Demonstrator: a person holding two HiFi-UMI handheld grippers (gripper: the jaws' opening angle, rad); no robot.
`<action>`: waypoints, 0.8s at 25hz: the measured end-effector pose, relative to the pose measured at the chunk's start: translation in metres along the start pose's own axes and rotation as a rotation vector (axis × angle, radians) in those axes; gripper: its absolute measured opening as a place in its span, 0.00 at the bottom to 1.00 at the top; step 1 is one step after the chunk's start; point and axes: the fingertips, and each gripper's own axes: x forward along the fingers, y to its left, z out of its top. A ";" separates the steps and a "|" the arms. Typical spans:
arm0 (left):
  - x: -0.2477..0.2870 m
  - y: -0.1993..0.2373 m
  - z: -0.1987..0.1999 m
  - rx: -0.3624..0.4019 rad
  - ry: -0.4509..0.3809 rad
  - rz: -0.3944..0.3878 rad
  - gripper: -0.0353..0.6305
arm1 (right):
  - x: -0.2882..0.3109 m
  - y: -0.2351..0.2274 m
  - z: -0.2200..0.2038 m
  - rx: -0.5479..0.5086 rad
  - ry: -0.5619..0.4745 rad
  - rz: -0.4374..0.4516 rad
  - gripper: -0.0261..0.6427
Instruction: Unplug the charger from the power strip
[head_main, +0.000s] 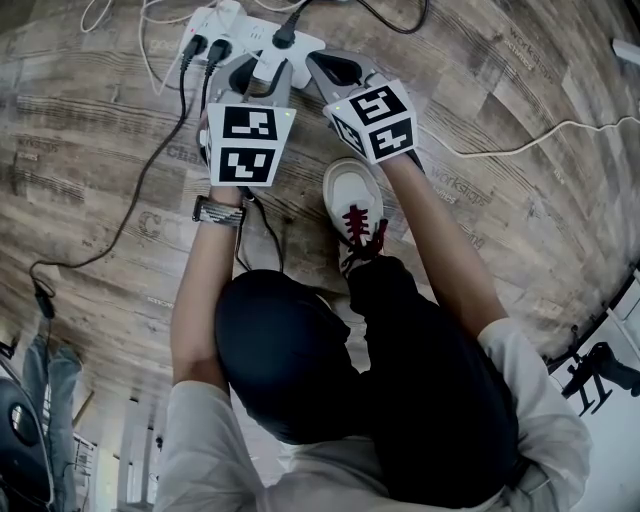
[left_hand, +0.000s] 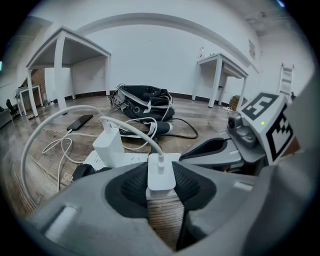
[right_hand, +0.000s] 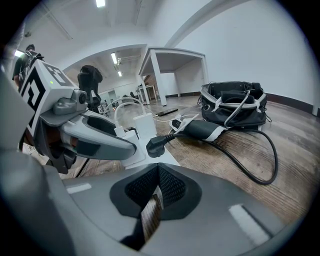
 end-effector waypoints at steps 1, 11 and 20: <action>0.000 0.000 0.000 -0.002 -0.001 -0.002 0.26 | 0.000 0.000 0.000 0.000 0.000 0.000 0.04; -0.001 0.000 -0.001 -0.017 0.005 -0.007 0.26 | 0.000 0.000 0.000 -0.003 -0.002 -0.003 0.04; -0.001 -0.001 0.000 0.018 0.027 0.002 0.26 | 0.000 0.001 0.000 -0.010 -0.002 -0.001 0.04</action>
